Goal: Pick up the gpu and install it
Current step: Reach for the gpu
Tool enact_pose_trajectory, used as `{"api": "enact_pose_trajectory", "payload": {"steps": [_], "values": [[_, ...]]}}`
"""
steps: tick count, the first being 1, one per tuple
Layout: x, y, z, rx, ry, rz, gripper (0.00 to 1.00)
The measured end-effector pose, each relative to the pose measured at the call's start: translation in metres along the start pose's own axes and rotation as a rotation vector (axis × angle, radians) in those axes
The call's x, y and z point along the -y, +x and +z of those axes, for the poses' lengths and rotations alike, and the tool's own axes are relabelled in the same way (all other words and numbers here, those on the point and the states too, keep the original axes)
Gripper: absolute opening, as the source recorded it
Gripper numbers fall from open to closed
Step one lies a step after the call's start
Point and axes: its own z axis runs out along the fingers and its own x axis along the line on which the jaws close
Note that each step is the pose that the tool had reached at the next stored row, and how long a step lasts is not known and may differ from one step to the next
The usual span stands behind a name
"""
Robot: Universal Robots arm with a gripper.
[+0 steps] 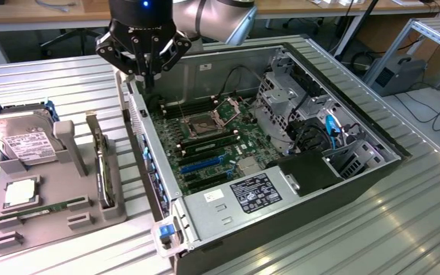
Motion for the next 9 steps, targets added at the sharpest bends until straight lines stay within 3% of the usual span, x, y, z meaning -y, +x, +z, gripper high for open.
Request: {"api": "enact_pose_trajectory", "payload": {"steps": [9], "values": [[0.0002,0.0032,-0.0001,0.0,0.0004,0.0,0.11]]}}
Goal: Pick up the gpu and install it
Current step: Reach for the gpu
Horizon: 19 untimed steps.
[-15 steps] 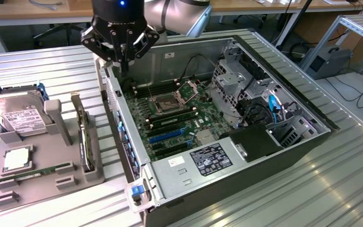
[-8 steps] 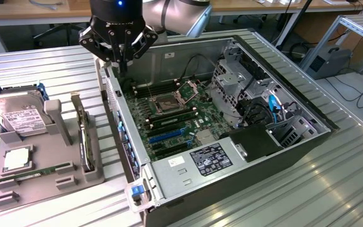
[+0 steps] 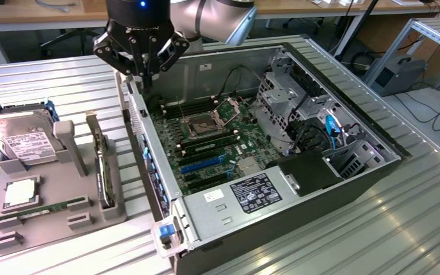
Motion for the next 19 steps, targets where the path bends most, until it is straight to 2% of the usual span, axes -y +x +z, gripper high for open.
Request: {"api": "enact_pose_trajectory", "payload": {"steps": [19], "values": [[0.0007,0.0097,-0.0002,0.0001,0.0005,0.0,0.11]]}}
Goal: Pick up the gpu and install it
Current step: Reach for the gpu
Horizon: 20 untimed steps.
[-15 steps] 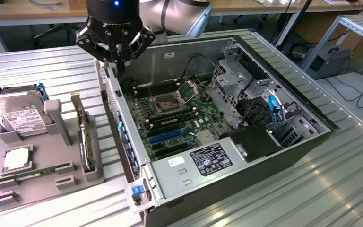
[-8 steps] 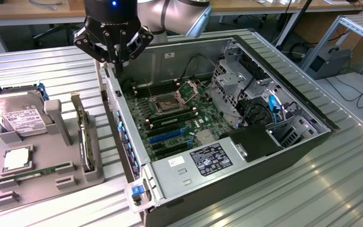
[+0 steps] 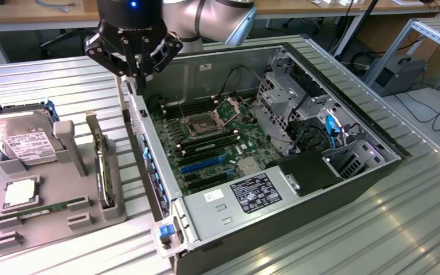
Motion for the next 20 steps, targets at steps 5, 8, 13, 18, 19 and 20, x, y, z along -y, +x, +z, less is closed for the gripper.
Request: {"api": "enact_pose_trajectory", "payload": {"steps": [5,8,13,18,19,20], "values": [[0.0003,0.003,-0.0001,0.0,0.0002,0.0,0.11],[0.0004,0.005,-0.0002,0.0,0.0002,0.0,0.11],[0.0006,0.008,-0.0003,0.0,0.0004,0.0,0.11],[0.001,0.013,-0.0003,0.0,0.0005,0.0,0.11],[0.001,0.013,-0.0004,0.0,0.0005,0.0,0.11],[0.001,0.014,-0.0004,0.0,0.0006,0.0,0.11]]}}
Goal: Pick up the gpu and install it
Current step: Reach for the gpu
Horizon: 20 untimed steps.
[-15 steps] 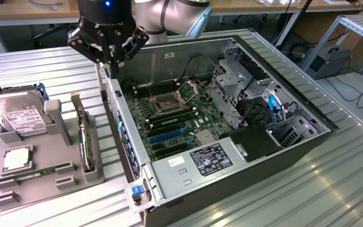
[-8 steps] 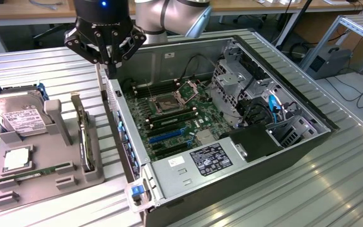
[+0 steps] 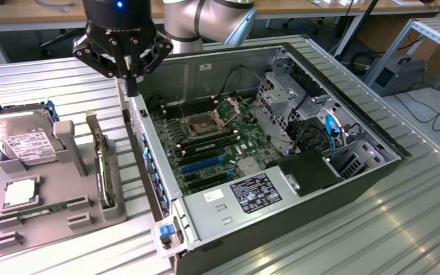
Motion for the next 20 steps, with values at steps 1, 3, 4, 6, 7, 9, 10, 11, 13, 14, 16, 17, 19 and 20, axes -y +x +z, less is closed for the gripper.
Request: {"api": "enact_pose_trajectory", "payload": {"steps": [1,3,4,6,7,9,10,11,13,14,16,17,19,20], "values": [[0.0,0.0004,0.0,0.0,0.0001,0.0,0.11],[0.0001,0.0012,0.0,0.0,0.0001,0.0,0.11],[0.0001,0.0017,0.0,0.0,0.0002,0.0,0.11],[0.0002,0.0025,-0.0001,0.0,0.0003,0.0,0.11],[0.0002,0.0028,-0.0001,0.0,0.0003,0.0,0.11],[0.0003,0.0036,-0.0001,0.0001,0.0004,0.0,0.11],[0.0003,0.0039,-0.0001,0.0,0.0005,0.0,0.11],[0.0003,0.0043,-0.0001,0.0,0.0005,0.0,0.11],[0.0004,0.0051,-0.0001,0.0001,0.0005,0.0,0.11],[0.0004,0.0055,-0.0001,0.0001,0.0006,0.0,0.11],[0.0005,0.0063,-0.0001,0.0,0.0006,0.0,0.11],[0.0005,0.0067,-0.0001,0.0001,0.0006,0.0,0.11],[0.0006,0.0079,-0.0002,0.0,0.0007,0.0,0.11],[0.0006,0.0084,-0.0002,0.0001,0.0007,0.0,0.11]]}}
